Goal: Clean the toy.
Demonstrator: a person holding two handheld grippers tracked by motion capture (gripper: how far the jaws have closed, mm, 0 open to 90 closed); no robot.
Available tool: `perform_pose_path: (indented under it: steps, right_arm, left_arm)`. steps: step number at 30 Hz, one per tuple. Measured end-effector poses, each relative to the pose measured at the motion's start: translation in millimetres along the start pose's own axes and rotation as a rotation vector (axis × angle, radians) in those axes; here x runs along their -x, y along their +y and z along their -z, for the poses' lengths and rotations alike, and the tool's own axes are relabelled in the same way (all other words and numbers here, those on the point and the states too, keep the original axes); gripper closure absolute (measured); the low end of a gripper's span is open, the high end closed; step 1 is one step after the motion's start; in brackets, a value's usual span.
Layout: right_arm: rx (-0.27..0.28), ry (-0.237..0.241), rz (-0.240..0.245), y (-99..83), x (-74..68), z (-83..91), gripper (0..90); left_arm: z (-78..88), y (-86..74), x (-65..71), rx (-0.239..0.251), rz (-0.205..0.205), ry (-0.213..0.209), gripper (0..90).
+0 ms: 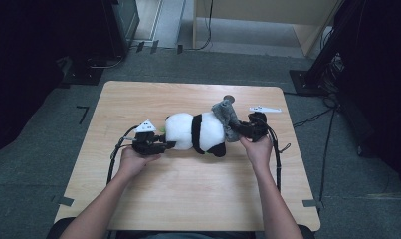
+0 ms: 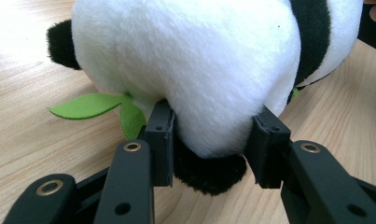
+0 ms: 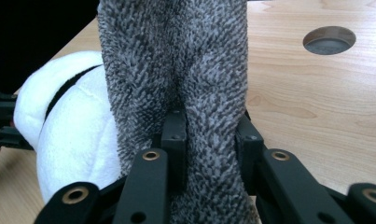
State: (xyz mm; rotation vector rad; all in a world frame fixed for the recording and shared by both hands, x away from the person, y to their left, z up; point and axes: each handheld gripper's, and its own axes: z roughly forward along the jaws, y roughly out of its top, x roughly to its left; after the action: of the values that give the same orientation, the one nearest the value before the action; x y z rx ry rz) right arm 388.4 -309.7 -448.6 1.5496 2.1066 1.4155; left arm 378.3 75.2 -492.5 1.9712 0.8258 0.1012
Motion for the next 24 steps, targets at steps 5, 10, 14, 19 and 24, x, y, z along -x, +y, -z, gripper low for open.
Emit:
perform_pose_path:
  steps: [5, 10, 14, 19, 24]
  right_arm:
    - [0.008, 0.007, -0.027, -1.5, 2.7, -1.0, 67.5]
    - [0.004, 0.02, -0.045, -2.3, 4.5, -2.4, 72.6]
    - [0.022, 0.013, -0.028, -7.5, 6.6, -3.1, 74.0]
    - [-0.032, -0.027, -0.038, -14.5, 13.1, -7.7, 74.7]
    - [-0.099, -0.051, -0.05, -21.8, 18.0, -17.5, 75.0]
  left_arm:
    - [-0.4, -0.5, -0.1, 0.003, 0.01, -0.002, 58.0]
    - [-0.6, -0.4, 0.5, 0.004, 0.007, 0.001, 57.8]
    - [-0.5, -0.6, 1.0, 0.005, 0.01, 0.001, 57.4]
    - [-0.5, -0.7, 0.5, 0.005, 0.013, -0.002, 57.1]
    - [-0.3, -0.9, 0.5, 0.003, 0.015, -0.002, 57.0]
